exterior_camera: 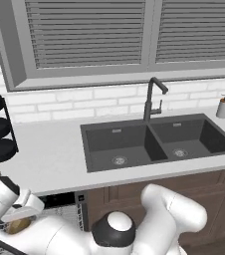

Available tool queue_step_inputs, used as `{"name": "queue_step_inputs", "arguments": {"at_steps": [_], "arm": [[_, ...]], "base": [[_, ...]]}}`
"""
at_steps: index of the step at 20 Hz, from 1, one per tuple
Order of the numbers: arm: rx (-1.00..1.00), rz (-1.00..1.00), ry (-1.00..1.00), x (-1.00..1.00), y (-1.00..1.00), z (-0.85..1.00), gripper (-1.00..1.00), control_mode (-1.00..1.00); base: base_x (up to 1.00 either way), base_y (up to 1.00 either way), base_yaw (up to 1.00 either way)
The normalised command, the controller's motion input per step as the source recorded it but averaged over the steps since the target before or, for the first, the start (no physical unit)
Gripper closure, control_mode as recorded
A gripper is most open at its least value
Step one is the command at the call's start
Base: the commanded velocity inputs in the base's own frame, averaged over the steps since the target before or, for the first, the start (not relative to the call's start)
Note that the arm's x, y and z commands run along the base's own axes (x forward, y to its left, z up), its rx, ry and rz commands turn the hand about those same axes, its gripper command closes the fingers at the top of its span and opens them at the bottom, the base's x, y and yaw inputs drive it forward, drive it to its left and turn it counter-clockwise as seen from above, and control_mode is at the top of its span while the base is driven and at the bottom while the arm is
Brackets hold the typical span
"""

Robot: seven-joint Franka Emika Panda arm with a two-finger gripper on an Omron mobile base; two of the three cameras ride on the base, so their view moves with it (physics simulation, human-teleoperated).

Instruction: Pick up the cup and bowl from the counter, place them in the dishwasher, and close the dishwasher door.

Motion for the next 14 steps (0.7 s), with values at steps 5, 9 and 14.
{"name": "queue_step_inputs", "arguments": {"at_steps": [5,9,14], "arm": [[0.0,0.0,-0.08,0.15,-0.07,-0.3,1.0,-1.0],[0.0,0.02,-0.07,0.0,0.0,-0.69,1.0,-1.0],[0.0,0.03,-0.12,0.0,0.0,-0.73,1.0,-1.0]], "base": [[0.0,0.0,0.0],[0.0,0.0,0.0],[0.0,0.0,0.0]]}}
